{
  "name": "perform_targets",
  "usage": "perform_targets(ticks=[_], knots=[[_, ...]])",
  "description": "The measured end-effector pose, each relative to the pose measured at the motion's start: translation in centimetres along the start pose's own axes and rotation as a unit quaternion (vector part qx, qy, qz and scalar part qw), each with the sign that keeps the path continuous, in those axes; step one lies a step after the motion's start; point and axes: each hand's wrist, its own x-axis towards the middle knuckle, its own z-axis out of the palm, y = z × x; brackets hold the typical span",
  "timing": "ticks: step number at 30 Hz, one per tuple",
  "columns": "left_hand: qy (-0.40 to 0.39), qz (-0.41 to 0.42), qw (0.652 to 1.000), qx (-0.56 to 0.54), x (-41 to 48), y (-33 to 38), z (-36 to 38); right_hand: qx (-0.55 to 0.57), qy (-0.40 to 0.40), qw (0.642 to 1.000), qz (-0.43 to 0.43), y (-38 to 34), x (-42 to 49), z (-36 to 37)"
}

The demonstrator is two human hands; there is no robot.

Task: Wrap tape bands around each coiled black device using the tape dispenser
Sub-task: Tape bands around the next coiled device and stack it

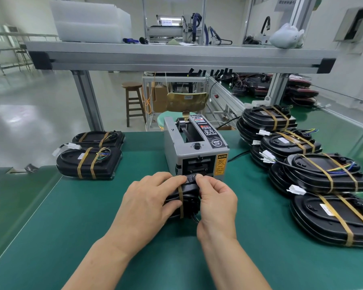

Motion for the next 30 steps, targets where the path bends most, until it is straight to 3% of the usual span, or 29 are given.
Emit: perform_targets(ticks=[11,20,23,30], knots=[[-0.013,0.016,1.000,0.014,0.2,-0.2,0.2,-0.019,-0.008,1.000,-0.012,0.3,0.6,-0.2],[-0.016,0.015,0.999,0.031,0.1,0.0,0.2,-0.090,0.004,0.992,-0.087,0.1,1.8,-1.5],[-0.017,0.013,0.999,0.032,0.1,0.1,0.2,-0.084,-0.027,0.991,-0.096,0.0,1.9,-1.5],[-0.012,0.002,1.000,0.021,0.1,0.1,0.1,-0.192,-0.082,0.967,-0.145,0.4,2.8,-1.1]])
